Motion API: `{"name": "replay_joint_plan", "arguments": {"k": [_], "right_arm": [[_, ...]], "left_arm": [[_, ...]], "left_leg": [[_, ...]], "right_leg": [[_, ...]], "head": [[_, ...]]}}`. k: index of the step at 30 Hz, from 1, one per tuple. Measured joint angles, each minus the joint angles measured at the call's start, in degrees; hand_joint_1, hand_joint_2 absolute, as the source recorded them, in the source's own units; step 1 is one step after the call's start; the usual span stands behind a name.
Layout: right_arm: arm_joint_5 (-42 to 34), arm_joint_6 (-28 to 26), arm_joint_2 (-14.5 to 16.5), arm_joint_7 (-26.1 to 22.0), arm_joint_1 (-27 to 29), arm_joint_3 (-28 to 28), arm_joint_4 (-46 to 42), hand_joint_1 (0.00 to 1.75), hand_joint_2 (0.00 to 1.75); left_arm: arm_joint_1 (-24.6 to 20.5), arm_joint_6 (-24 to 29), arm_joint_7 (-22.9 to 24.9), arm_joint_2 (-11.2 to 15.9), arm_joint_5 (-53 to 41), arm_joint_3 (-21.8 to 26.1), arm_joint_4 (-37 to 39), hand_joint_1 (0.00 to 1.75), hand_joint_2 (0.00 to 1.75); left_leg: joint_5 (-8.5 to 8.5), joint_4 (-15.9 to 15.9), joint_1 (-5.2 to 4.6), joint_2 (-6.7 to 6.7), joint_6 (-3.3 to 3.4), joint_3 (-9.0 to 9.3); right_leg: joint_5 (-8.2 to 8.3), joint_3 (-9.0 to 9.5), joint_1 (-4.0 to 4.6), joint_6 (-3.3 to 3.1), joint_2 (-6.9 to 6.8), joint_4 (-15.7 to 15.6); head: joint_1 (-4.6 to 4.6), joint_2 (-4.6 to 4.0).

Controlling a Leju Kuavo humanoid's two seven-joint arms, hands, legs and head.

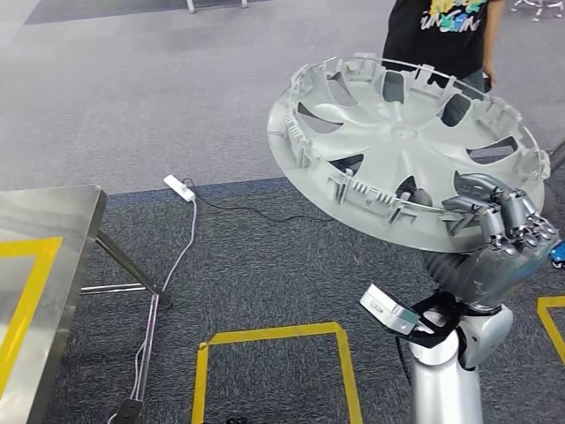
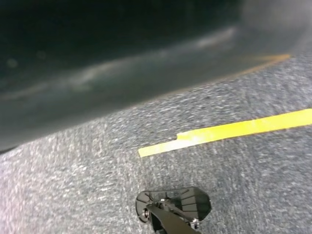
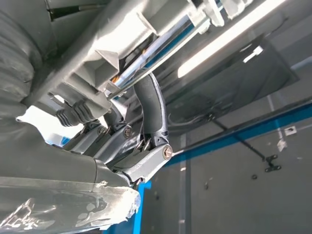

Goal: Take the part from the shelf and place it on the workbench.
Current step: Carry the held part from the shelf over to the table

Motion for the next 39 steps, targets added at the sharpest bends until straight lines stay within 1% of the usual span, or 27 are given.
{"name": "replay_joint_plan", "arguments": {"k": [1, 3, 5, 7, 8, 10, 11, 12, 13, 14, 15, 16, 17, 19, 21, 23, 24, 25, 27, 29, 30, 31, 32, 34, 36, 38, 39], "right_arm": [[0.0, 0.0, 0.0, 0.0, 0.0, 0.0, 0.0, 1.75, 1.75], [-0.1, 0.0, 0.0, 0.0, 0.0, 0.0, 0.1, 1.75, 1.75], [-0.2, 0.0, 0.0, 0.0, 0.0, 0.0, 0.1, 1.75, 1.75], [-0.3, 0.0, 0.0, 0.0, 0.0, 0.0, 0.1, 1.75, 1.75], [-0.4, 0.0, 0.0, 0.0, 0.0, 0.0, 0.1, 1.75, 1.75], [-0.4, 0.0, 0.0, 0.0, 0.0, 0.0, 0.1, 1.75, 1.75], [-0.5, 0.0, 0.0, 0.0, 0.0, 0.0, 0.1, 1.75, 1.75], [-0.5, 0.0, 0.0, 0.0, 0.0, 0.0, 0.1, 1.75, 1.75], [-0.5, 0.0, 0.0, 0.0, 0.0, -0.1, 0.2, 1.75, 1.75], [-0.5, 0.0, 0.0, 0.0, 0.0, -0.1, 0.2, 1.75, 1.75], [-0.5, 0.0, 0.0, 0.0, 0.1, -0.2, 0.3, 1.75, 1.75], [-0.5, 0.0, 0.0, 0.0, 0.1, -0.2, 0.4, 1.75, 1.75], [-0.5, 0.0, 0.0, 0.0, 0.1, -0.2, 0.4, 1.75, 1.75], [-0.5, 0.0, 0.0, 0.0, 0.1, -0.2, 0.4, 1.75, 1.75], [-0.5, 0.0, 0.0, 0.0, 0.1, -0.2, 0.5, 1.75, 1.75], [-0.5, 0.0, 0.0, 0.0, 0.1, -0.2, 0.6, 1.75, 1.75], [-0.5, 0.0, 0.0, 0.0, 0.1, -0.1, 0.7, 1.75, 1.75], [-0.5, 0.0, 0.0, 0.0, 0.1, -0.1, 0.7, 1.75, 1.75], [-0.5, 0.0, 0.0, 0.0, 0.1, -0.1, 0.7, 1.75, 1.75], [-0.4, 0.0, 0.0, 0.0, 0.1, -0.1, 0.8, 1.75, 1.75], [-0.4, 0.0, 0.0, 0.0, 0.1, -0.1, 0.9, 1.75, 1.75], [-0.4, 0.0, 0.0, 0.0, 0.1, -0.1, 1.0, 1.75, 1.75], [-0.4, 0.0, 0.0, 0.0, 0.1, -0.1, 1.0, 1.75, 1.75], [-0.4, 0.0, 0.0, 0.0, 0.1, -0.1, 1.0, 1.75, 1.75], [-0.4, 0.0, 0.0, 0.0, 0.1, -0.1, 1.0, 1.75, 1.75], [-0.4, 0.0, 0.0, 0.0, 0.1, -0.1, 1.1, 1.75, 1.75], [-0.3, 0.0, 0.0, 0.0, 0.1, -0.1, 1.1, 1.75, 1.75]], "left_arm": [[0.1, 0.0, 0.0, 0.0, 0.0, 0.0, 0.0, 0.0, 0.0], [0.0, -0.1, 0.1, 0.2, 0.0, 0.0, 0.0, 0.0, 0.0], [-0.2, -0.2, 0.2, 0.3, 0.0, 0.0, 0.0, 0.0, 0.0], [-0.1, -0.3, 0.2, 0.4, 0.0, 0.0, 0.0, 0.0, 0.0], [0.1, -0.3, 0.3, 0.4, 0.0, 0.0, 0.0, 0.0, 0.0], [0.2, -0.4, 0.4, 0.4, 0.0, 0.0, 0.0, 0.0, 0.0], [0.1, -0.5, 0.4, 0.3, 0.0, 0.0, 0.0, 0.0, 0.0], [-0.1, -0.5, 0.4, 0.3, 0.0, 0.0, 0.0, 0.0, 0.0], [-0.1, -0.5, 0.4, 0.2, 0.0, 0.0, 0.0, 0.0, 0.0], [-0.1, -0.5, 0.5, 0.2, 0.0, 0.0, 0.0, 0.0, 0.0], [-0.1, -0.5, 0.5, 0.2, 0.0, 0.0, 0.0, 0.0, 0.0], [-0.1, -0.6, 0.6, 0.2, 0.0, 0.0, 0.0, 0.0, 0.0], [-0.1, -0.6, 0.7, 0.1, 0.0, 0.0, 0.0, 0.0, 0.0], [-0.2, -0.6, 0.7, 0.2, 0.0, 0.0, 0.0, 0.0, 0.0], [-0.2, -0.6, 0.8, 0.3, 0.0, 0.0, 0.0, 0.0, 0.0], [0.1, -0.6, 0.8, 0.3, 0.0, 0.0, 0.0, 0.0, 0.0], [0.3, -0.6, 0.8, 0.3, 0.0, 0.0, 0.0, 0.0, 0.0], [0.3, -0.6, 0.8, 0.3, 0.0, 0.0, 0.0, 0.0, 0.0], [0.1, -0.5, 0.8, 0.3, 0.0, 0.0, 0.0, 0.0, 0.0], [-0.1, -0.6, 0.8, 0.3, 0.0, 0.0, 0.0, 0.0, 0.0], [-0.1, -0.6, 0.8, 0.3, 0.0, 0.0, 0.0, 0.0, 0.0], [0.0, -0.6, 0.8, 0.3, 0.0, 0.0, 0.0, 0.0, 0.0], [0.0, -0.6, 0.8, 0.3, 0.0, 0.0, 0.0, 0.0, 0.0], [0.0, -0.6, 0.9, 0.4, -0.1, 0.0, 0.0, 0.0, 0.0], [-0.3, -0.5, 1.0, 0.6, -0.1, 0.0, 0.0, 0.0, 0.0], [-0.2, -0.4, 1.1, 0.7, -0.1, 0.0, 0.0, 0.0, 0.0], [0.0, -0.4, 1.2, 0.6, -0.1, 0.0, 0.0, 0.0, 0.0]], "left_leg": [[1.74, -2.6, -0.1, 0.27, 0.3, 1.44], [4.87, -10.3, -0.76, 2.45, 1.42, 5.63], [5.51, -14.7, -1.48, 4.25, 2.33, 7.85], [5.28, -15.4, -1.66, 3.52, 2.7, 7.93], [5.44, -15.8, -1.52, 2.87, 2.88, 8.11], [5.82, -16.5, -0.99, 1.6, 3.27, 8.56], [5.95, -16.7, -0.75, 0.93, 3.37, 8.68], [5.98, -16.7, -0.63, 0.25, 3.45, 8.64], [6.0, -16.7, -0.56, -0.49, 3.47, 8.62], [6.0, -16.6, -0.5, -1.27, 3.46, 8.63], [5.99, -16.6, -0.42, -2.09, 3.39, 8.67], [5.97, -16.5, -0.29, -2.95, 3.26, 8.73], [5.89, -16.4, -0.13, -3.8, 3.02, 8.77], [5.75, -15.8, 0.07, -5.39, 2.26, 8.45], [5.91, -15.5, 0.22, -6.68, 1.46, 7.76], [6.13, -15.4, 0.44, -7.57, 0.87, 7.28], [5.82, -15.0, 0.37, -6.84, 0.6, 6.98], [4.93, -13.5, 0.29, -5.42, 0.37, 6.27], [1.76, -7.4, 0.09, -1.72, -0.03, 3.38], [-0.7, -0.8, 0.13, -0.27, -0.12, 0.23], [-0.6, 0.3, 0.11, -0.06, 0.01, -0.24], [0.53, -0.8, 0.05, 0.09, 0.29, 0.42], [2.38, -4.0, -0.13, 0.5, 0.77, 2.15], [4.94, -11.3, -1.1, 3.4, 2.2, 6.15], [5.19, -14.6, -2.02, 5.46, 3.11, 7.76], [5.29, -15.2, -2.04, 4.35, 3.27, 7.82], [5.49, -15.6, -1.84, 3.6, 3.33, 8.0]], "right_leg": [[-0.11, 0.16, 0.18, -0.04, -0.72, 0.0], [-0.44, 0.53, 0.62, 0.03, -2.08, 0.0], [-0.76, 0.64, 0.99, 0.33, -3.4, 0.1], [-0.95, 0.81, 1.13, 0.73, -4.73, 0.0], [-1.24, 0.86, 1.08, 0.98, -4.56, 0.1], [-3.08, -0.26, 0.92, 1.5, -1.84, 2.9], [-4.68, -1.83, 0.71, 1.73, 0.08, 6.0], [-6.36, -3.78, 0.56, 1.92, 1.37, 9.9], [-7.56, -5.74, 0.41, 2.12, 1.95, 13.5], [-7.77, -7.08, 0.27, 2.29, 2.14, 15.6], [-6.8, -7.44, 0.12, 2.45, 2.22, 15.6], [-4.81, -6.7, -0.08, 2.59, 2.4, 13.4], [-2.35, -5.1, -0.36, 2.77, 3.01, 9.5], [0.2, -1.92, -0.85, 3.02, 5.52, 2.8], [0.04, -0.79, -0.92, 2.8, 6.88, 0.9], [0.13, -0.74, -0.9, 2.13, 5.84, 0.8], [0.18, -0.7, -0.93, 1.77, 5.2, 0.8], [0.21, -0.63, -0.97, 1.43, 4.49, 0.7], [0.14, -0.53, -0.76, 0.93, 2.93, 0.6], [-0.02, -0.5, -0.43, 0.64, 1.28, 0.6], [-0.11, -0.45, -0.25, 0.53, 0.49, 0.6], [-0.2, -0.34, -0.05, 0.44, -0.26, 0.6], [-0.31, -0.17, 0.18, 0.38, -0.99, 0.6], [-0.61, 0.13, 0.6, 0.4, -2.37, 0.6], [-0.85, 0.23, 0.84, 0.63, -3.76, 0.6], [-1.08, 0.45, 0.93, 1.09, -4.96, 0.4], [-1.4, 0.45, 0.87, 1.39, -4.35, 0.6]], "head": [[-0.01, 0.0], [0.03, 0.0], [0.11, 0.0], [0.12, 0.0], [0.18, -0.01], [0.34, -0.01], [0.51, -0.01], [0.62, -0.01], [0.72, 0.0], [0.73, 0.0], [0.73, 0.0], [0.72, 0.0], [0.72, 0.0], [0.78, 0.0], [0.8, 0.0], [0.78, 0.0], [0.68, 0.0], [0.46, 0.0], [0.03, 0.0], [-0.07, 0.0], [-0.07, 0.0], [-0.07, 0.0], [-0.07, 0.0], [-0.02, 0.0], [0.02, 0.0], [0.01, 0.0], [0.05, -0.01]]}}
